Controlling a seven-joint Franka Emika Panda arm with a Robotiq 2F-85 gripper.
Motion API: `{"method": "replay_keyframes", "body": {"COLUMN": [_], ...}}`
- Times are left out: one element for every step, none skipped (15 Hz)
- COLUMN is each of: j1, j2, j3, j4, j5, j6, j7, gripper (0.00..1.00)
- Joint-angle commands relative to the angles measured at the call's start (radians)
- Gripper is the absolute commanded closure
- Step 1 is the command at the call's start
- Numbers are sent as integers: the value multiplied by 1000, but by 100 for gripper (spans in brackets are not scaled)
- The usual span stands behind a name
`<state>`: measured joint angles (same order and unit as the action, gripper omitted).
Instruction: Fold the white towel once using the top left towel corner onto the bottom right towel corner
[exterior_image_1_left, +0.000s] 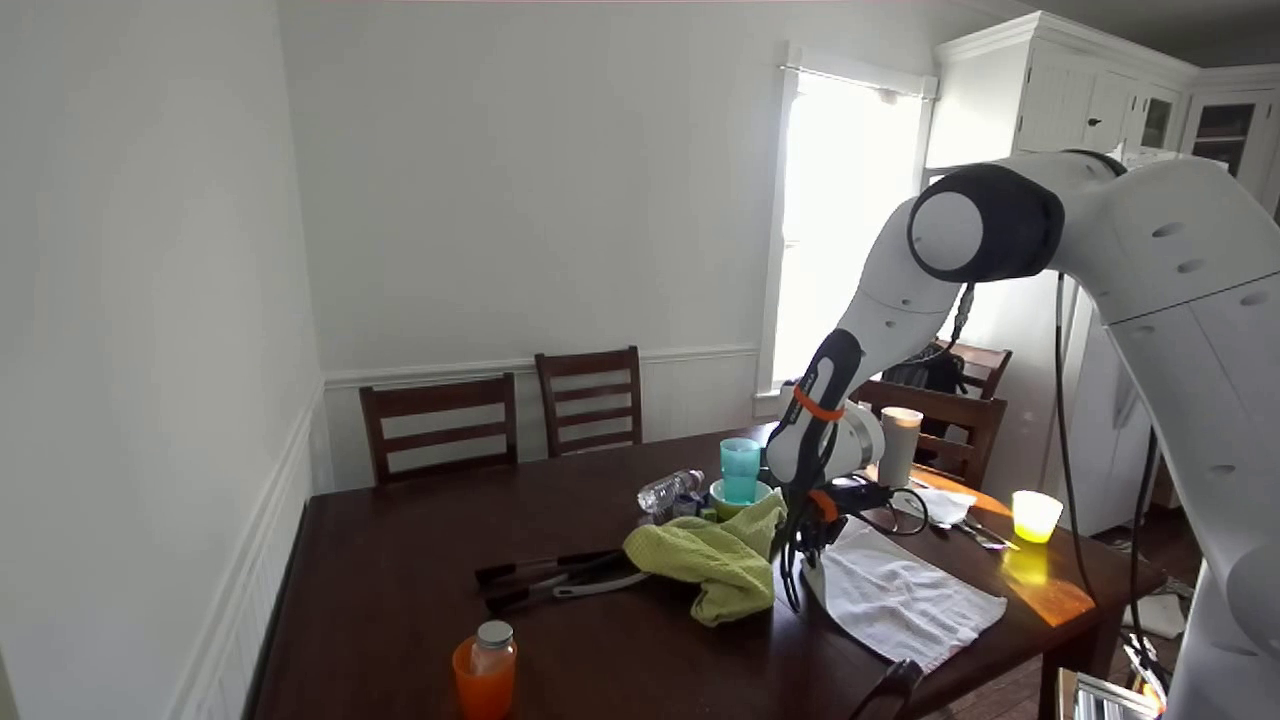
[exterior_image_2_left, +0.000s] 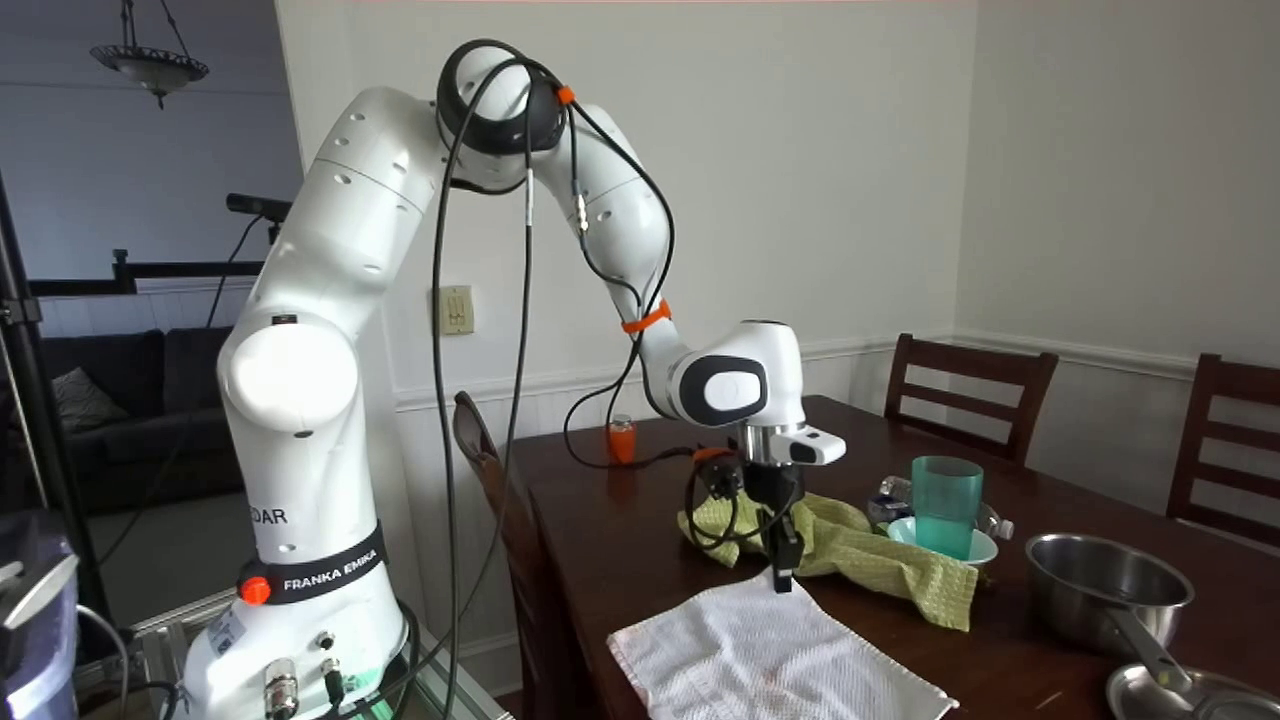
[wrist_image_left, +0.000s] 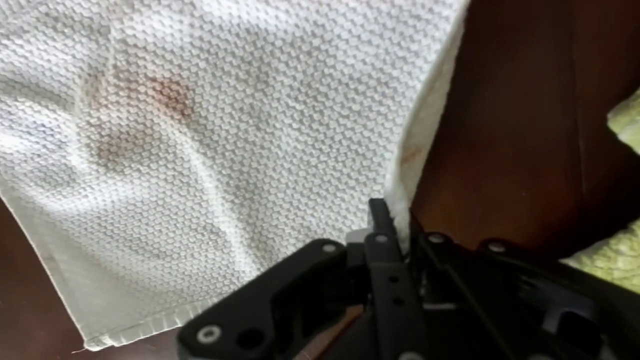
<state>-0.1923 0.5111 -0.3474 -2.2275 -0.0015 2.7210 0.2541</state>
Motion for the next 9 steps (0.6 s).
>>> {"method": "replay_keyframes", "body": {"j1": [18, 17, 14, 17, 16, 15, 14, 14, 4], "j2": [-61, -71, -79, -84, -92, -97, -107, -106, -104], "j3": [-48, -56, -61, -75, -83, -94, -106, -123, -131], "j4": [-73, -82, -94, -103, -114, -123, -138, -146, -150], "j5": [-45, -53, -61, -75, -84, -95, -107, -125, -133], "j6": [26, 19, 20, 18, 20, 22, 25, 33, 41], "j7": [-4, -11, -14, -10, -10, -8, -8, -6, -14], "gripper": [99, 99, 99, 99, 99, 99, 99, 99, 99]}}
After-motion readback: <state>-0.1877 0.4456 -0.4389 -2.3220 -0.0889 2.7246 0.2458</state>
